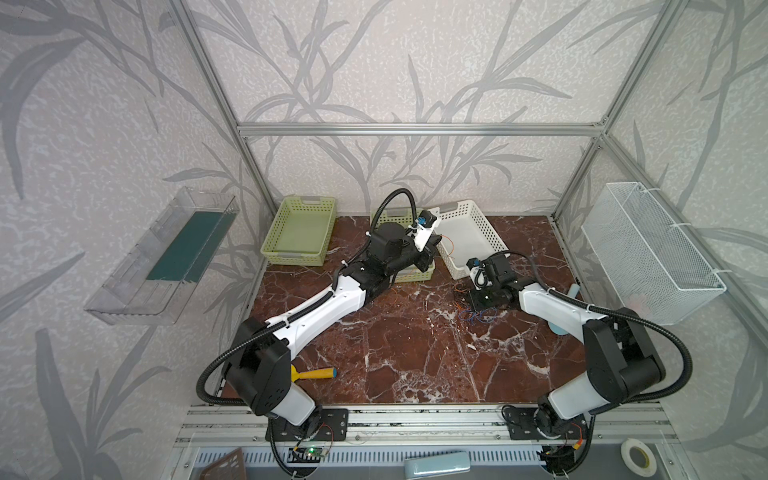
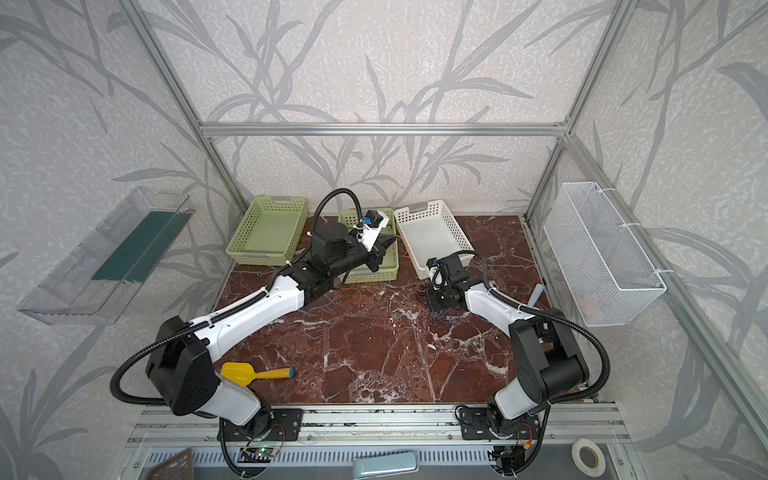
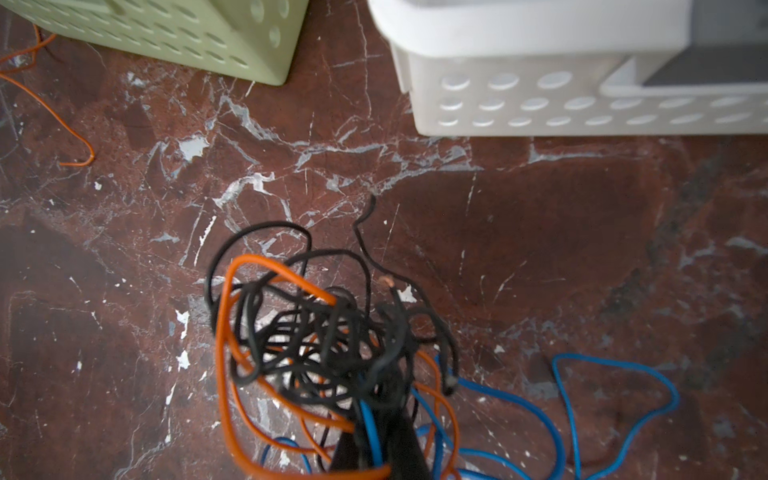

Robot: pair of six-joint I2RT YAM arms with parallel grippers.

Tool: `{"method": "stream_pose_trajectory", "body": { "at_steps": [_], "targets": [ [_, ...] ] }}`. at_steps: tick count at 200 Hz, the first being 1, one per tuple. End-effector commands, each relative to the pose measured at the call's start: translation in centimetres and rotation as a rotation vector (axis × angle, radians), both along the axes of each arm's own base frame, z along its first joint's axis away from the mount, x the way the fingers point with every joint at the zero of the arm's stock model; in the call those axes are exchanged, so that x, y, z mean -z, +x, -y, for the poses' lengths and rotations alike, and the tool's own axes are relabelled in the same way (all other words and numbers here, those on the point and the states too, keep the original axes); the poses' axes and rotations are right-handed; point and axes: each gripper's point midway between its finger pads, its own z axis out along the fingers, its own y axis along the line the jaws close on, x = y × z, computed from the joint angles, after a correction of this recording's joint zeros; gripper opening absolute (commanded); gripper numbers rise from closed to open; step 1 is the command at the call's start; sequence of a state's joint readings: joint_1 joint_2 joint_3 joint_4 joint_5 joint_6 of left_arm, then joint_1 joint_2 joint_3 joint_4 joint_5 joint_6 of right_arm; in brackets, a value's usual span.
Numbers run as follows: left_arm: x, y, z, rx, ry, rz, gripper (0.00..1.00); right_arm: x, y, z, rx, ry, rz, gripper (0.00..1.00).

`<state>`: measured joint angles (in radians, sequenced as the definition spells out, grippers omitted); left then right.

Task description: Untangle the cables

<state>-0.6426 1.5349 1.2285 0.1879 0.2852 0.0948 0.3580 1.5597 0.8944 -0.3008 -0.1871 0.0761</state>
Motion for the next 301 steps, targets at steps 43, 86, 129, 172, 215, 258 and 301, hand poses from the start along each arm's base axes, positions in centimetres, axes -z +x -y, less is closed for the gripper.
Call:
{"method": "stream_pose_trajectory", "body": {
  "at_steps": [43,86,129,172,215,258,301],
  "targets": [
    [-10.1,0.8,-1.6,-0.040,0.013,0.115,0.00,-0.3,0.0,-0.5,-0.003,0.035,-0.009,0.02],
    [-17.3,1.2,-3.1,-0.074,0.023,0.210,0.00,0.0,-0.6,-0.8,-0.012,0.059,-0.029,0.02],
    [-22.7,2.6,-3.7,-0.115,0.060,0.329,0.00,0.2,-0.9,-1.2,-0.020,0.083,-0.045,0.02],
    [-26.6,5.2,-4.7,-0.170,0.031,0.427,0.00,0.3,-1.2,-1.4,-0.016,0.100,-0.056,0.02],
    [-28.7,7.5,-5.9,-0.221,-0.011,0.549,0.00,0.6,-1.8,-1.6,-0.019,0.119,-0.076,0.02],
    [-24.7,11.9,-6.7,-0.252,-0.014,0.482,0.00,0.3,-1.8,-2.1,-0.032,0.135,-0.072,0.02],
    [-17.4,15.6,-6.9,-0.279,-0.048,0.333,0.00,0.4,-1.9,-2.4,-0.042,0.144,-0.078,0.02]
  ]
}}
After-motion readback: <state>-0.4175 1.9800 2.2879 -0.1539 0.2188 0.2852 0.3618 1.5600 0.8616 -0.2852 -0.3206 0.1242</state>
